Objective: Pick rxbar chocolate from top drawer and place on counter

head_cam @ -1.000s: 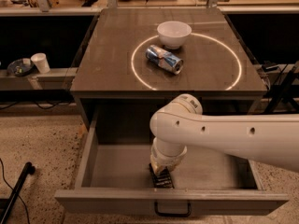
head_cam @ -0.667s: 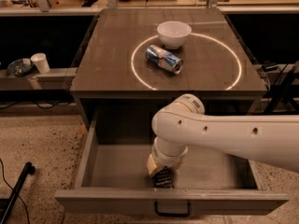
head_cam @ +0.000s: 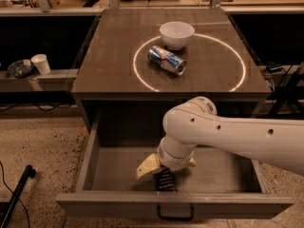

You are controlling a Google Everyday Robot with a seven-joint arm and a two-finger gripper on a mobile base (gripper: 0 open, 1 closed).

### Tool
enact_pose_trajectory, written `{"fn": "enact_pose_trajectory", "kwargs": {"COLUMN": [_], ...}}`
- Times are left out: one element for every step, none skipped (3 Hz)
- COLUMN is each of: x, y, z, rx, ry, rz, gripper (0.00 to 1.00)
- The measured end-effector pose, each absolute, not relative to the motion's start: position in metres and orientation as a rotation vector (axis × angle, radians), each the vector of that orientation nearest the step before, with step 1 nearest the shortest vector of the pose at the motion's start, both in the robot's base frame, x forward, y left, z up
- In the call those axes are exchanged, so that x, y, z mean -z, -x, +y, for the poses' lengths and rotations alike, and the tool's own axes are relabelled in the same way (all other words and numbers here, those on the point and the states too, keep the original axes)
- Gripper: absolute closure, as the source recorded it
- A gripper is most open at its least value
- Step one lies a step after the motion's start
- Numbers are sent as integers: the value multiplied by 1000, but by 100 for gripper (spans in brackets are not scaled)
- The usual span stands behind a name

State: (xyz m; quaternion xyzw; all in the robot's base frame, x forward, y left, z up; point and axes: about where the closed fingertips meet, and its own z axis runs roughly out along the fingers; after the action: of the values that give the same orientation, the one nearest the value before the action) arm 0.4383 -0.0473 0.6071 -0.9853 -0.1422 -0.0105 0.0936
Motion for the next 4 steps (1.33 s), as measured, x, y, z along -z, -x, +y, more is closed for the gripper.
{"fn": "enact_pose_trajectory", "kwargs": {"x": [-599,-592,-586,-586], "y": [-434,-432,-432,-432], "z": [-36,-35,-35,-35], "rx": [141,117,90,90], "ry": [2985,2979,2973,2973], "rz": [-388,-380,-397,-398], "gripper": [0,0,7,23]}}
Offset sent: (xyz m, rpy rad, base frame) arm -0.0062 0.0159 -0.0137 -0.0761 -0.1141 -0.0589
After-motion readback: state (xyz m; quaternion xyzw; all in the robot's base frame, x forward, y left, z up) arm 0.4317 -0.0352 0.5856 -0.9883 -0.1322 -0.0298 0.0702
